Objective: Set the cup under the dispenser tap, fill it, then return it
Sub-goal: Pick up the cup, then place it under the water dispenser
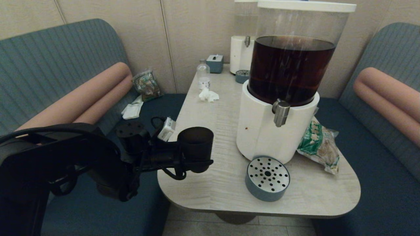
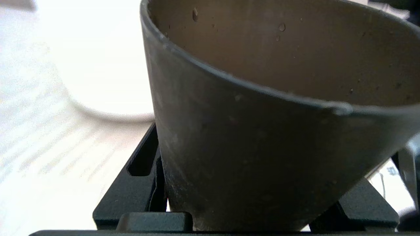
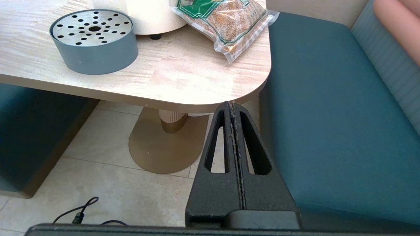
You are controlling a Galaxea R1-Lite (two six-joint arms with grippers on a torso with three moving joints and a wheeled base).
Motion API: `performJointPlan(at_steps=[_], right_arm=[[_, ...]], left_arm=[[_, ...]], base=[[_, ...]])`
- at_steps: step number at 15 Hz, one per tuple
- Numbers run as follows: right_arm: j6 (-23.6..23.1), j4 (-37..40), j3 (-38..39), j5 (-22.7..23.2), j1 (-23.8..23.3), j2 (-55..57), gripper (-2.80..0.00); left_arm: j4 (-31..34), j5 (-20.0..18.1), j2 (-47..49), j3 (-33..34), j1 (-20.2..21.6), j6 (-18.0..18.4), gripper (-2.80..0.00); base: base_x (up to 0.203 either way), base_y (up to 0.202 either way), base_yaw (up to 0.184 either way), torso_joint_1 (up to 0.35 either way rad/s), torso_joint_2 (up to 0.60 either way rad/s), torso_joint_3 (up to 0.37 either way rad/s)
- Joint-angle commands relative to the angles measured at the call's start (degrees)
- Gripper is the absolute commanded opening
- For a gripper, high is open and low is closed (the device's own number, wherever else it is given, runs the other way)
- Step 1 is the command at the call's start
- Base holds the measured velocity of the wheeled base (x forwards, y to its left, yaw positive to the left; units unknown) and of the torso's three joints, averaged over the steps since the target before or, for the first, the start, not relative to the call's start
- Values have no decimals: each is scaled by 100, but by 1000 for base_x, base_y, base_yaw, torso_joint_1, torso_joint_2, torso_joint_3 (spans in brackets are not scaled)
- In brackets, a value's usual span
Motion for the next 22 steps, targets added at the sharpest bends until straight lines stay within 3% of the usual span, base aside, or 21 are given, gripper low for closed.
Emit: performJointPlan(at_steps=[1,4,8,15,22], right_arm=[[-5,0,0,4,0,0,-280],[1,0,0,4,0,0,-280],[-2,0,0,4,0,0,-280],[1,0,0,4,-8,0,-280],[1,0,0,4,0,0,-280]], left_arm=[[-48,357,-47,-308,-533,-221,-280],[-48,767,331,-1093,-1059,-647,-280],[-48,1377,1237,-2206,-1567,-887,-280],[-48,1587,1787,-2659,-2036,-1034,-280],[-48,1668,2218,-3240,-2109,-1107,-280]], base=[[0,0,0,0,0,0],[0,0,0,0,0,0],[0,0,0,0,0,0],[0,0,0,0,0,0],[0,0,0,0,0,0]])
